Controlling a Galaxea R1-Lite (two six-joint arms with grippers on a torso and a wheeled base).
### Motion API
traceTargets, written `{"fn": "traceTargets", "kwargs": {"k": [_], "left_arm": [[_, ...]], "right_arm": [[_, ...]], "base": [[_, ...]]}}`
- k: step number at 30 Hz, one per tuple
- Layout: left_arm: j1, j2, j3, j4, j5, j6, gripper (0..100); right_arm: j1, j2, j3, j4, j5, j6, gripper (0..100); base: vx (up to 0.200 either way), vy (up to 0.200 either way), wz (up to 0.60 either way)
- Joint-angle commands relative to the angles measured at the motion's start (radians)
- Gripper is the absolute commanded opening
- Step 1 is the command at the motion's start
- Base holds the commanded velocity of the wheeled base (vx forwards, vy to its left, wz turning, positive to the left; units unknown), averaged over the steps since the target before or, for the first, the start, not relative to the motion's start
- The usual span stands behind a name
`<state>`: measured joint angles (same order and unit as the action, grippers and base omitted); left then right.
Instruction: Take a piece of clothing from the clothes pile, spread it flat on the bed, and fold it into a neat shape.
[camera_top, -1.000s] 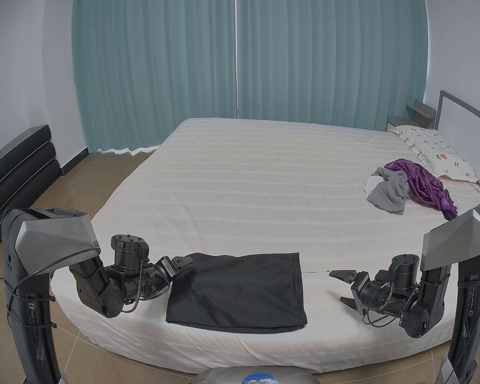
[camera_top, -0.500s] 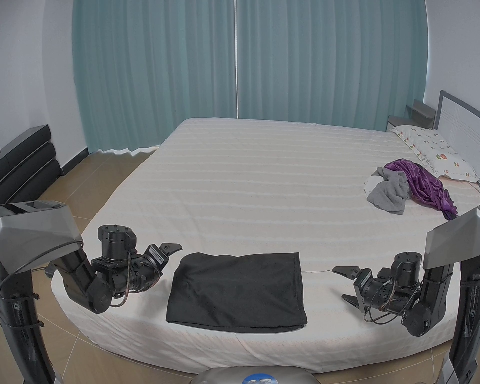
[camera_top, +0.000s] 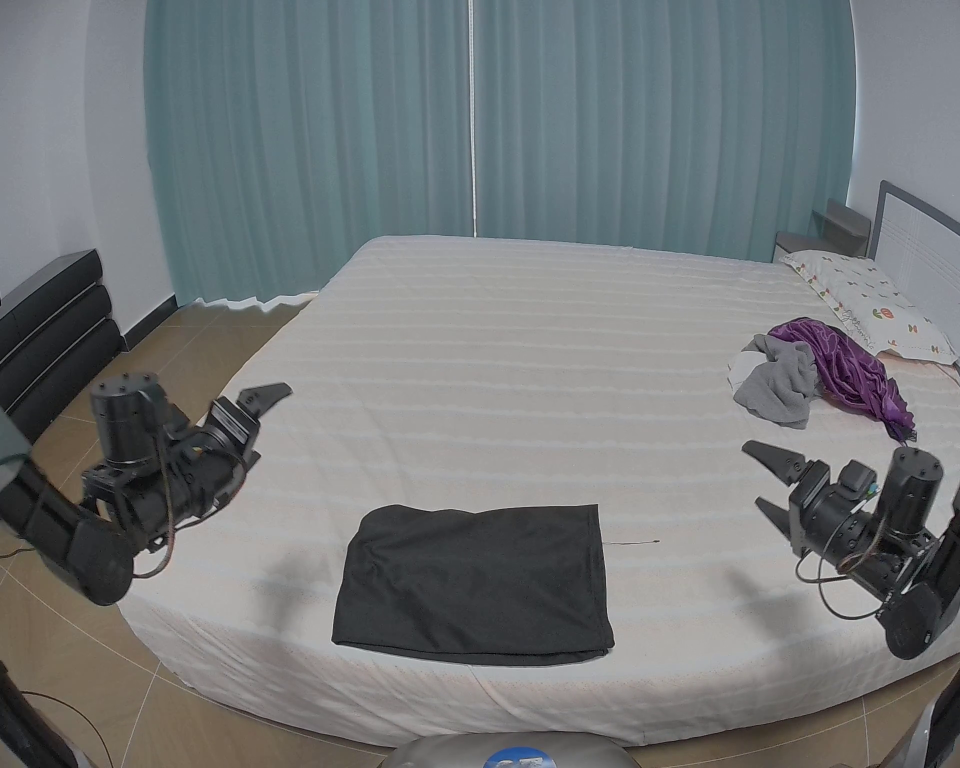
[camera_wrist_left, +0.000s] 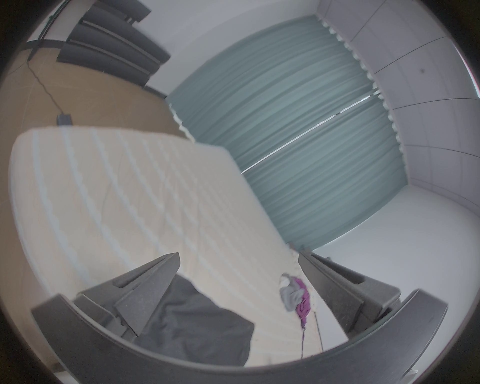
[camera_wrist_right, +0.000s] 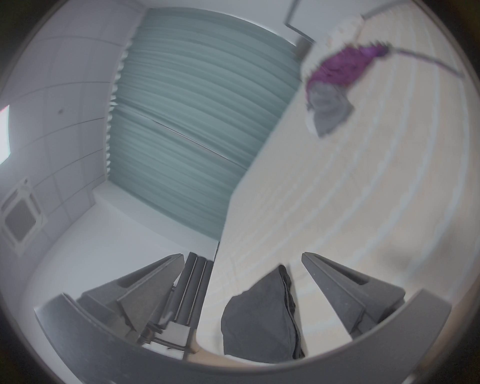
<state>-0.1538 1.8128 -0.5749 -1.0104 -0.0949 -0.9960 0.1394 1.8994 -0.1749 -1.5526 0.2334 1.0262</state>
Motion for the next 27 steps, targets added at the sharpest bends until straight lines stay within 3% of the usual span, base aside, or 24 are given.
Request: {"fn": "traceTargets", "kwargs": {"k": [1, 4, 7, 12, 14, 17, 18, 21, 24, 27], "left_arm": [[0.023, -0.501, 0.105, 0.006, 0.084, 0.076, 100], [0.02, -0.636, 0.181, 0.023, 0.127, 0.186, 100], [0.02, -0.747, 0.245, 0.024, 0.155, 0.27, 100], [0.027, -0.928, 0.316, 0.087, 0.172, 0.407, 100], [0.027, -1.061, 0.339, 0.193, 0.173, 0.488, 100], [0.028, -1.196, 0.337, 0.309, 0.173, 0.54, 100], [0.028, -1.276, 0.333, 0.389, 0.175, 0.576, 100], [0.037, -1.415, 0.328, 0.538, 0.207, 0.674, 100], [0.039, -1.546, 0.325, 0.624, 0.231, 0.769, 100], [0.045, -1.633, 0.32, 0.678, 0.239, 0.82, 100]], "right_arm": [[-0.029, -0.497, 0.13, -0.015, -0.098, -0.288, 100], [-0.06, -0.635, 0.175, 0.006, -0.109, -0.393, 100], [-0.103, -0.792, 0.175, 0.121, -0.105, -0.443, 100], [-0.132, -1.068, 0.175, 0.379, -0.029, -0.595, 100], [-0.132, -1.258, 0.172, 0.618, 0.009, -0.667, 100], [-0.126, -1.427, 0.135, 0.882, 0.01, -0.736, 100], [-0.124, -1.519, 0.1, 1.046, 0.009, -0.776, 100], [-0.121, -1.683, 0.005, 1.358, 0.01, -0.859, 100], [-0.093, -1.806, -0.081, 1.589, 0.009, -0.939, 100], [-0.116, -1.858, -0.118, 1.689, 0.007, -0.979, 100]], "base": [[0.0, 0.0, 0.0], [0.0, 0.0, 0.0], [0.0, 0.0, 0.0], [0.0, 0.0, 0.0], [0.0, 0.0, 0.0], [0.0, 0.0, 0.0], [0.0, 0.0, 0.0], [0.0, 0.0, 0.0], [0.0, 0.0, 0.0], [0.0, 0.0, 0.0]]}}
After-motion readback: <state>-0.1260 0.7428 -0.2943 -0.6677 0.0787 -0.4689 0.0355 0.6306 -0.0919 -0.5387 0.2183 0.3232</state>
